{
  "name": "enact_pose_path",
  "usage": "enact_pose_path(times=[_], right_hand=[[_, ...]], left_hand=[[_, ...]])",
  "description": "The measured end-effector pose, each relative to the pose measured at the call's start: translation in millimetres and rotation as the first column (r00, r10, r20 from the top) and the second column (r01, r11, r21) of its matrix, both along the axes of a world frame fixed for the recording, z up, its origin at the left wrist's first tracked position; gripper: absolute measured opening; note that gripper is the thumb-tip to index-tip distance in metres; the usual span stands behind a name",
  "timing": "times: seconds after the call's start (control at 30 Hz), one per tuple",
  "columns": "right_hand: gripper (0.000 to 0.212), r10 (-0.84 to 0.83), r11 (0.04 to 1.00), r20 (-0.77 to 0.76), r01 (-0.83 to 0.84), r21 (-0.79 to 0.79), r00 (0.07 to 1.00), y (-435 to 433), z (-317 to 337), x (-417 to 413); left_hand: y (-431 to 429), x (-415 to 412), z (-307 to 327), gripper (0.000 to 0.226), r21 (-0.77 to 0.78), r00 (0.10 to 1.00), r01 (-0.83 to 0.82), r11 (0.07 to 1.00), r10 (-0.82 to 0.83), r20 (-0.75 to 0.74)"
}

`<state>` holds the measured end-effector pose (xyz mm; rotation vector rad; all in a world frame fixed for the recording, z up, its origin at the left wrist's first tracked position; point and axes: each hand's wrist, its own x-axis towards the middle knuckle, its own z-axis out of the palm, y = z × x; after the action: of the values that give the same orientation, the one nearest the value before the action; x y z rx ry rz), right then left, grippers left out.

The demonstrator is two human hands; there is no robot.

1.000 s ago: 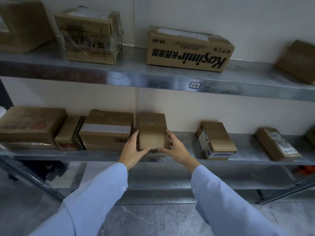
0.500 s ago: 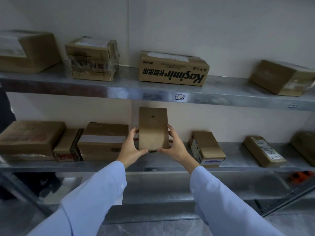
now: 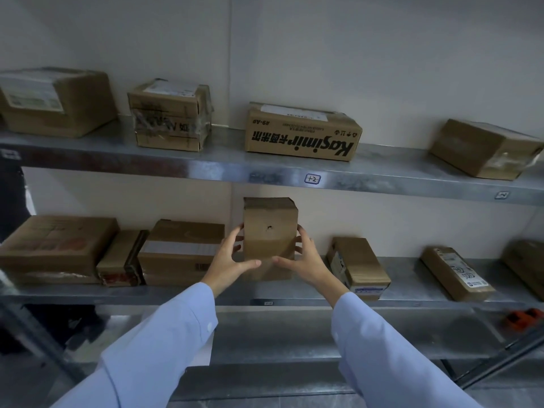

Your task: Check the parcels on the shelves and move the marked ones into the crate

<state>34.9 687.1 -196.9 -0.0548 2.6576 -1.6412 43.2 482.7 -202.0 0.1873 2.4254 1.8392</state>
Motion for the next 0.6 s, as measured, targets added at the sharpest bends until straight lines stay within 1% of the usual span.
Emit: enact_pose_path(times=[0.1, 0.2, 0.27, 0.3, 0.37, 0.43, 0.47, 0.5, 0.53, 0.6], right_hand=[[0.088, 0.006, 0.999, -0.003, -0.006, -0.043, 1.0, 2, 2, 1], [0.076, 0.022, 0.995, 0.024, -0.019, -0.1, 0.999, 3, 6, 3], [0.078, 0.026, 0.99, 0.04, -0.021, -0.138, 0.999, 5, 7, 3], [0.081, 0.029, 0.988, 0.042, -0.022, -0.153, 0.999, 6, 7, 3], [0.099, 0.031, 0.986, 0.024, -0.026, -0.164, 0.999, 4, 8, 5], [0.118, 0.029, 0.992, 0.019, -0.026, -0.123, 0.999, 1, 10, 6], [0.118, 0.03, 0.996, 0.009, -0.029, -0.082, 1.0, 1, 10, 7], [0.112, 0.032, 0.998, 0.004, -0.032, -0.05, 0.999, 1, 11, 8], [0.103, 0.038, 0.998, 0.0, -0.038, -0.043, 0.999, 1, 12, 9], [0.093, 0.049, 0.996, 0.005, -0.049, -0.077, 0.999, 3, 11, 10]], left_hand=[[-5, -2, 1, 0.085, 0.081, 0.999, 0.023, 0.996, -0.025, 0.022], [-9, -3, 2, 0.088, 0.137, 0.997, 0.035, 0.99, -0.043, 0.057], [-11, -4, 2, 0.094, 0.165, 0.995, 0.046, 0.985, -0.059, 0.077], [-12, -4, 2, 0.101, 0.174, 0.994, 0.054, 0.983, -0.069, 0.08], [-12, -3, 2, 0.111, 0.152, 0.994, 0.063, 0.986, -0.075, 0.076], [-11, -1, 3, 0.108, 0.104, 0.996, 0.053, 0.993, -0.061, 0.071], [-10, 0, 4, 0.108, 0.079, 0.996, 0.054, 0.995, -0.06, 0.068], [-9, 1, 5, 0.108, 0.061, 0.996, 0.057, 0.997, -0.061, 0.067], [-8, 2, 6, 0.107, 0.046, 0.996, 0.06, 0.997, -0.063, 0.064], [-8, 4, 7, 0.096, 0.058, 0.997, 0.057, 0.997, -0.059, 0.046]])
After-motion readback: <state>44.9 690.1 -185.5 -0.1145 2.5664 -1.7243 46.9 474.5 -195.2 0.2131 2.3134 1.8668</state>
